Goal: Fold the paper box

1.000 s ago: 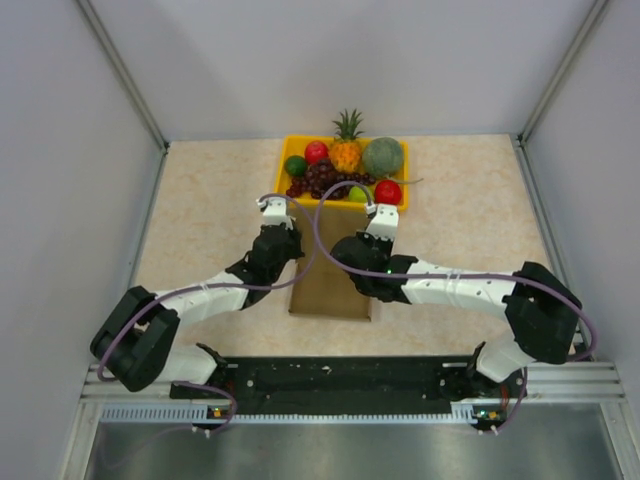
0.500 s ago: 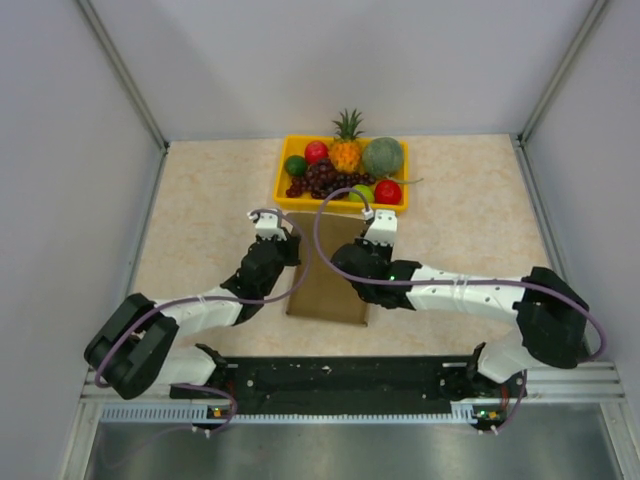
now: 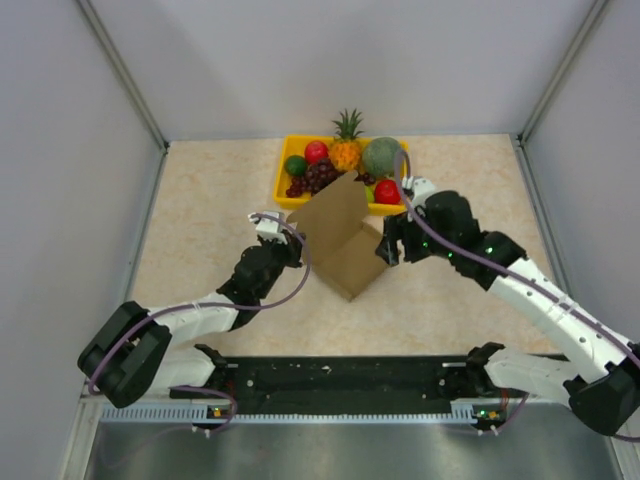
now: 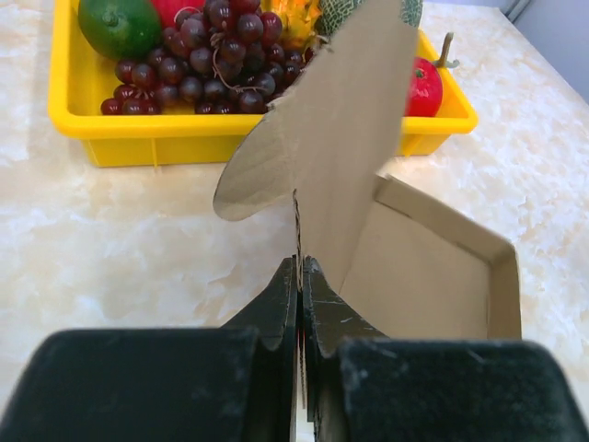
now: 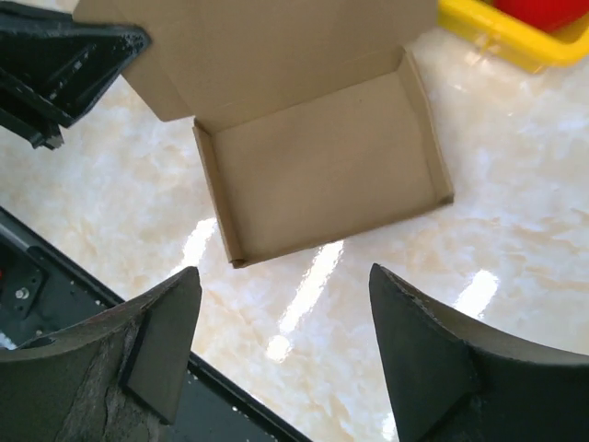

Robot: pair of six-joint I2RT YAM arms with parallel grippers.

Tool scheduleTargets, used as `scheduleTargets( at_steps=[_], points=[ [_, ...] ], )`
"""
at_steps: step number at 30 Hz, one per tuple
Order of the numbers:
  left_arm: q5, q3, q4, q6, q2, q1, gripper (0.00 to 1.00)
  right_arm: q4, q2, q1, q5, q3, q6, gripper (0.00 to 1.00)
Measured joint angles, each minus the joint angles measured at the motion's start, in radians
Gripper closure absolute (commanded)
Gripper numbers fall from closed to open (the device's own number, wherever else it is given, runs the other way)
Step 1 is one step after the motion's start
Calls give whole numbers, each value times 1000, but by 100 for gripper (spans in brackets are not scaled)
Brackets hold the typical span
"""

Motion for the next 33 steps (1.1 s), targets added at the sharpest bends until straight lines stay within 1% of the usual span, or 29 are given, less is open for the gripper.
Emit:
scheduleTargets(
  at_steps=[3,5,8,12,13,16,19,24,26,33],
  points=[
    [-1,0,13,17,0,1,100,-111,23,-141,-155,110,-84,27],
    [0,0,19,28,0,1,100,-172,56,-190,-232,173,-133,28],
    [11,-5,34,53,0,1,100,-219,121,-228,-305,229,-210,31],
    [69,-20,57,109,-5,2,100,-237,230,-275,-357,284,-355,37],
    [87,-22,58,124,-9,2,100,-241,264,-294,-384,304,-389,37],
    [187,-34,51,175,-48,2,100,-235,370,-391,-475,377,-468,34],
    [273,-53,13,207,-111,10,100,-196,425,-457,-537,402,-551,31],
    [355,-75,-90,242,-246,23,100,-174,499,-463,-607,440,-693,30],
    [371,-88,-97,251,-278,23,100,-163,522,-463,-654,460,-740,33],
    [430,-106,-109,280,-283,37,100,-141,573,-463,-726,471,-909,36]
  ],
)
